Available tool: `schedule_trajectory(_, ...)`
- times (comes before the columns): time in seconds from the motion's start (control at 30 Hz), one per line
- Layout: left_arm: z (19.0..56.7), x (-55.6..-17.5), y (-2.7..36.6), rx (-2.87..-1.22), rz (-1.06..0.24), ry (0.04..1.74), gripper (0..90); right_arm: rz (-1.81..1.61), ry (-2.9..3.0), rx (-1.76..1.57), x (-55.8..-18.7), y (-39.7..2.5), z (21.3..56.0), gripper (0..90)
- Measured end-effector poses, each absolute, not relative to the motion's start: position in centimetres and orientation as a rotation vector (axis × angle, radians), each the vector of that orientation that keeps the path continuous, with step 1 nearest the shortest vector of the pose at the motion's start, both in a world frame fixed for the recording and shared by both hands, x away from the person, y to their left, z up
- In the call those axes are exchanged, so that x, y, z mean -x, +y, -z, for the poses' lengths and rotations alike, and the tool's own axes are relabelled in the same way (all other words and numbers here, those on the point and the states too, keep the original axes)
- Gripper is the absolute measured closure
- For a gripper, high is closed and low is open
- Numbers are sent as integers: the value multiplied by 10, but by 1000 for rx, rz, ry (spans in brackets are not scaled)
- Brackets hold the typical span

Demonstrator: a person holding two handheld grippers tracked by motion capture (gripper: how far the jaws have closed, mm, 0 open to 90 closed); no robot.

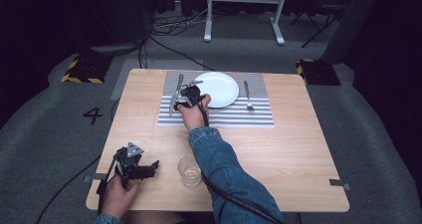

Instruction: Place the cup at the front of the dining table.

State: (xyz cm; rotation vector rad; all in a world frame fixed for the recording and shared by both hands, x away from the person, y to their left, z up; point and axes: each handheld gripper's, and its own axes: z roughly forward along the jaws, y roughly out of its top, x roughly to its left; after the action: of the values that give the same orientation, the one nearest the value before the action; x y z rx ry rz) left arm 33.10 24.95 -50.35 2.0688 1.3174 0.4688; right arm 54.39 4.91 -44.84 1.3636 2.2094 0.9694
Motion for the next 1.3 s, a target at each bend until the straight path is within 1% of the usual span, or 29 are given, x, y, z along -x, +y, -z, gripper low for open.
schedule_trajectory(0.23,504,-331,249,-2069,-468,1317,109,-1016,2171,-1339,-537,46,438,162)
schedule_trajectory(0.67,504,-332,249,-2063,-474,1321,114,-1089,2157,-1281,-522,29,397,167)
schedule_trajectory(1.03,504,-332,249,-2061,-475,1320,115,-1150,2138,-1193,-504,-12,359,171)
schedule_trajectory(1.3,504,-332,249,-2063,-477,1320,115,-1151,2127,-1158,-490,-45,343,175)
